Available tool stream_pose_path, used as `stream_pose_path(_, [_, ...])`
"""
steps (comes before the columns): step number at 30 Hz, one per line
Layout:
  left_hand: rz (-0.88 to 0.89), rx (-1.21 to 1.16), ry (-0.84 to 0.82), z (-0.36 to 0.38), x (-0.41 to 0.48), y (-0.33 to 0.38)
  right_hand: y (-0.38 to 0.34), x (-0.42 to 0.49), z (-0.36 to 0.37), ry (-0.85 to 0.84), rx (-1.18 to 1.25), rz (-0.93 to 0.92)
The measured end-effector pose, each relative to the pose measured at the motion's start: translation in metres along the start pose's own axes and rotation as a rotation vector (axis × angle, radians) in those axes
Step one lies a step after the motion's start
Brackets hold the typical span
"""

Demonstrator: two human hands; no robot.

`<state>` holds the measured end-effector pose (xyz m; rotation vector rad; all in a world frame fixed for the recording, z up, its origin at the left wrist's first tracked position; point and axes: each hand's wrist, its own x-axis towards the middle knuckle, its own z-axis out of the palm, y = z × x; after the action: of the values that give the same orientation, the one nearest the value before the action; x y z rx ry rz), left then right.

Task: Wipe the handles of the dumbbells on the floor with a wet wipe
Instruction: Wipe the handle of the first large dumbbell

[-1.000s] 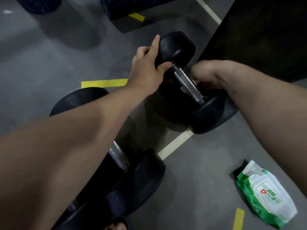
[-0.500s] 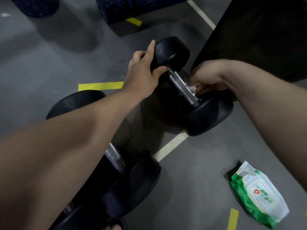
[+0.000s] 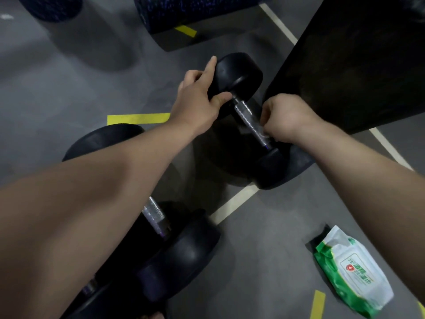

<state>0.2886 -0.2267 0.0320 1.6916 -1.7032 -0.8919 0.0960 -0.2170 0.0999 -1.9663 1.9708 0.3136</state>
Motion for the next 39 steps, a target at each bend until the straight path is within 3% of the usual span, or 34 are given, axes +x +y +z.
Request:
stream_pose_path(6, [0.012, -0.006, 0.012, -0.002, 0.001, 0.003, -0.016, 0.021, 0.012, 0.246, 0.251, -0.024])
stream_pose_path(9, [0.005, -0.043, 0.037, -0.003, -0.002, 0.004, -0.021, 0.024, 0.012, 0.236, 0.283, -0.075])
stream_pose_path(13, [-0.017, -0.116, 0.094, 0.002, -0.011, -0.001, -0.010, 0.008, 0.016, 0.176, 0.146, -0.254])
stream_pose_path(18, [-0.010, -0.162, 0.075, 0.001, -0.012, -0.005, -0.018, 0.021, 0.023, 0.185, 0.149, -0.207])
stream_pose_path(22, [-0.063, -0.184, 0.298, 0.007, -0.024, 0.009, -0.023, 0.026, 0.030, 0.335, 0.222, -0.136])
stream_pose_path(24, [-0.115, -0.199, 0.328, 0.014, -0.035, 0.018, -0.018, 0.021, 0.031, 0.298, 0.198, -0.153])
stream_pose_path(27, [-0.232, -0.314, 0.100, 0.039, -0.041, 0.018, -0.006, 0.020, 0.027, 0.195, 0.146, -0.233])
stream_pose_path(30, [-0.303, -0.479, 0.017, 0.061, -0.039, 0.016, 0.006, 0.017, 0.020, 0.135, 0.145, -0.297])
stream_pose_path(39, [-0.345, -0.544, 0.119, 0.077, -0.032, 0.027, 0.024, -0.004, 0.007, 0.081, 0.132, -0.305])
